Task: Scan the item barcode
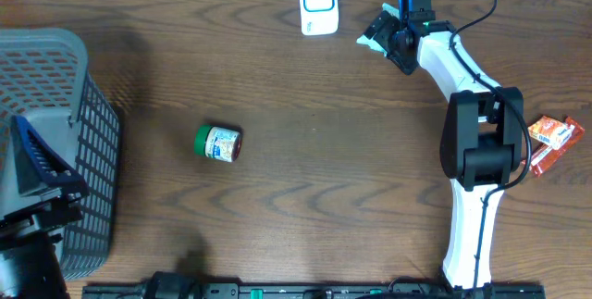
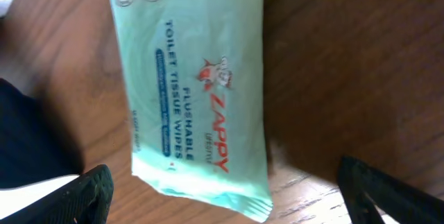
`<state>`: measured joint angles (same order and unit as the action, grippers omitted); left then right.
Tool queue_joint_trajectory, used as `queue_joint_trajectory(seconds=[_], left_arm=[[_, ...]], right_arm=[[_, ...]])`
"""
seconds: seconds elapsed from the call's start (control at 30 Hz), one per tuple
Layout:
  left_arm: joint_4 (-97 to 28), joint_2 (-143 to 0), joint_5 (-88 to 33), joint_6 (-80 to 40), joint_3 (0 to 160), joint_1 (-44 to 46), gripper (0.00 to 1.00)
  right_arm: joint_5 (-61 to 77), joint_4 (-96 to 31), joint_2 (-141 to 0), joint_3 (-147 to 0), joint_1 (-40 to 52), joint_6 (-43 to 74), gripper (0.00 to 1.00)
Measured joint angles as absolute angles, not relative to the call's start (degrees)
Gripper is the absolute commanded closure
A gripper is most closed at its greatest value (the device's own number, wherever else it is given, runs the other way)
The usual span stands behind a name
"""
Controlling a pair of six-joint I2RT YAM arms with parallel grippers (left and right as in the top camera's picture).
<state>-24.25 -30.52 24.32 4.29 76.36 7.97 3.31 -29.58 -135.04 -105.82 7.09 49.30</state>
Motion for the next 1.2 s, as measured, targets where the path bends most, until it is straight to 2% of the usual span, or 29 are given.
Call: queue_joint_trajectory(seconds=[0.13,0.27,0.3,0.33,0.4,0.43,0.77,0.97,1.2], left_arm=[[-24.2,-30.5,24.3,4.3,76.4,8.0,0.16],[-24.3,-30.5,24.3,4.3,76.4,8.0,0.16],[-24.2,-30.5,24.3,4.3,76.4,8.0,0.16],[-24.3,-30.5,24.3,4.3,76.4,8.0,0.16],[-24.2,-30.5,24.3,4.3,76.4,8.0,0.16],[-24.3,-30.5,24.3,4.3,76.4,8.0,0.15],[-24.2,-30.5,24.3,4.3,76.4,8.0,0.16],[-24.2,-30.5,24.3,4.3,76.4,8.0,0.16],[-24.2,-30.5,24.3,4.3,76.3,8.0,0.16]], right_arm=[[2.7,-28.4,-135.8,-106.3,7.1,49.5,0.01],[3.1,-25.4,-137.7,-107.5,7.1,49.2,0.28],[3.5,-24.4,-138.4,-107.9,7.1,49.3,0.36],[4.0,-23.5,-139.0,-108.2,7.1,49.2,0.49],[5.6,-22.0,-140.2,-108.8,7.1,49.0,0.89],[6.4,-21.7,-140.7,-109.0,7.1,49.1,0.97],[11.3,-24.7,-139.1,-108.3,7.0,41.3,0.99],[12.1,-34.7,-132.6,-105.6,7.1,34.3,0.99],[16.6,-50.1,-118.5,-105.5,7.1,27.4,0.99]])
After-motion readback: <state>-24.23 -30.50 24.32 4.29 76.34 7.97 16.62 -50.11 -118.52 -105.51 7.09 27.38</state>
